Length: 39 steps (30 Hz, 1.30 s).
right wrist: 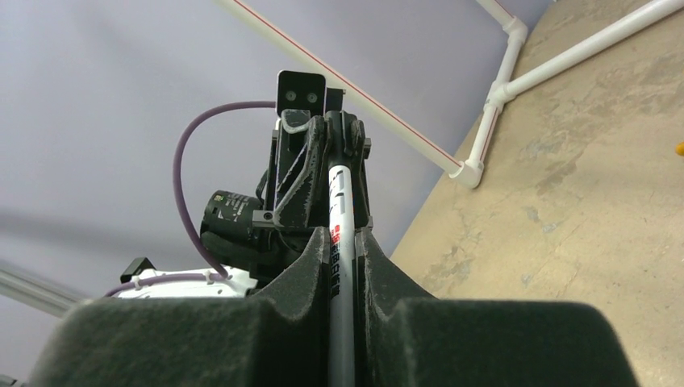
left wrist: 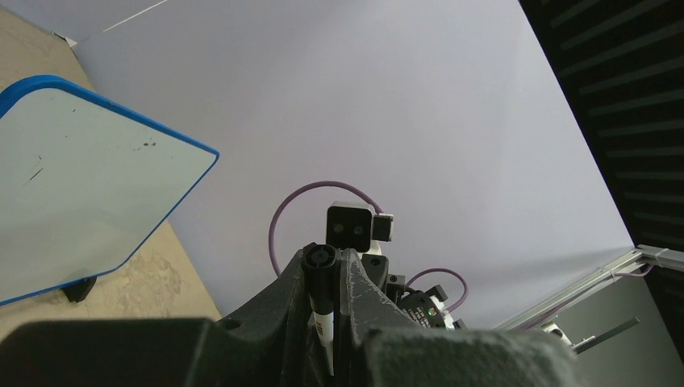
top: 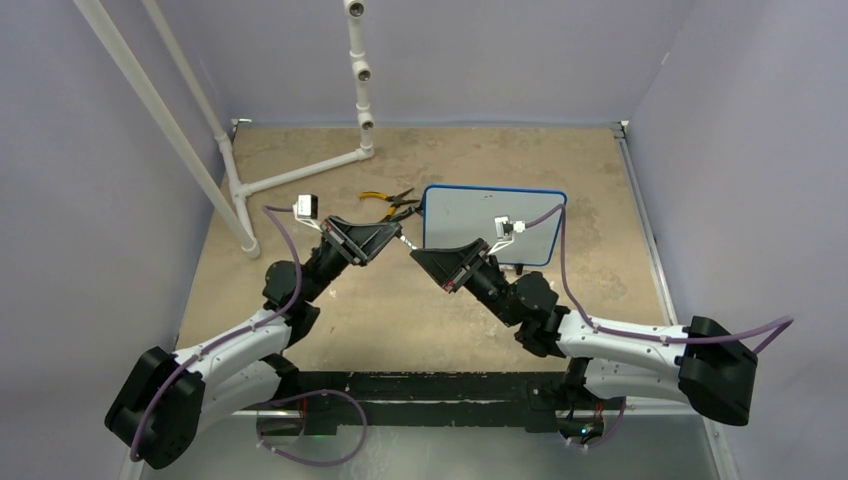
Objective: Write a sentence on the whiteboard
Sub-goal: Open the whiteboard marker at the center of the board.
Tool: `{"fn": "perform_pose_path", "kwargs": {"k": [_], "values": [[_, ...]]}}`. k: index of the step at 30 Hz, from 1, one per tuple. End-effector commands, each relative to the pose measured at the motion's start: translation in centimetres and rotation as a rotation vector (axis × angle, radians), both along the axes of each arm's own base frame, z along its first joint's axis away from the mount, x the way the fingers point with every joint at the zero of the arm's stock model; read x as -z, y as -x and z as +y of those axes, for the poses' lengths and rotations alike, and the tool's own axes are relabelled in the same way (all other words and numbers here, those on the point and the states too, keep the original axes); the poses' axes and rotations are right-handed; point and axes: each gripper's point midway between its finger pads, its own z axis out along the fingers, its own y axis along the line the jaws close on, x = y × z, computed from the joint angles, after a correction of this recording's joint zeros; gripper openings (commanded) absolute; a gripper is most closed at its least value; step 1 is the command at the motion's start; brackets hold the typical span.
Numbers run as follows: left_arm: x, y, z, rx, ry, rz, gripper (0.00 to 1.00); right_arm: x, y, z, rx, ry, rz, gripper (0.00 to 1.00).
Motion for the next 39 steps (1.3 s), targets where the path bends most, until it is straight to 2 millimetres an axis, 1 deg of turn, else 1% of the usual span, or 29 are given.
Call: {"fn": "perform_pose_path", "kwargs": {"k": [1, 8, 13, 16, 22, 27, 39], "values": [[-1.7, 0.4, 1.0, -0.034, 0.051, -0.066, 0.0, -3.4, 0.3, -0.2, -0.006, -0.091, -0.037, 0.0], [-1.6, -0.2, 2.0, -0.091, 0.081, -0.052, 0.0, -2.3, 0.3, -0.9, 0.012, -0.086, -0.019, 0.0], [-1.7, -0.9, 3.1, -0.136, 0.093, -0.053, 0.0, -2.0, 0.3, -1.9, 0.036, -0.09, -0.015, 0.0], [-1.7, -1.3, 3.7, -0.157, 0.094, -0.055, 0.0, -1.6, 0.0, -2.0, 0.05, -0.069, 0.0, 0.0], [-2.0, -2.0, 4.9, -0.197, 0.091, -0.06, 0.0, 0.7, -0.9, -1.3, 0.08, 0.059, 0.065, 0.0], [-2.2, -2.7, 6.0, -0.24, 0.098, -0.061, 0.0, 2.4, -1.1, -1.4, 0.095, 0.126, 0.1, 0.0], [-2.3, -3.7, 8.0, -0.333, 0.134, -0.041, 0.0, 3.4, -0.9, -2.3, 0.107, 0.15, 0.12, 0.0]]}}
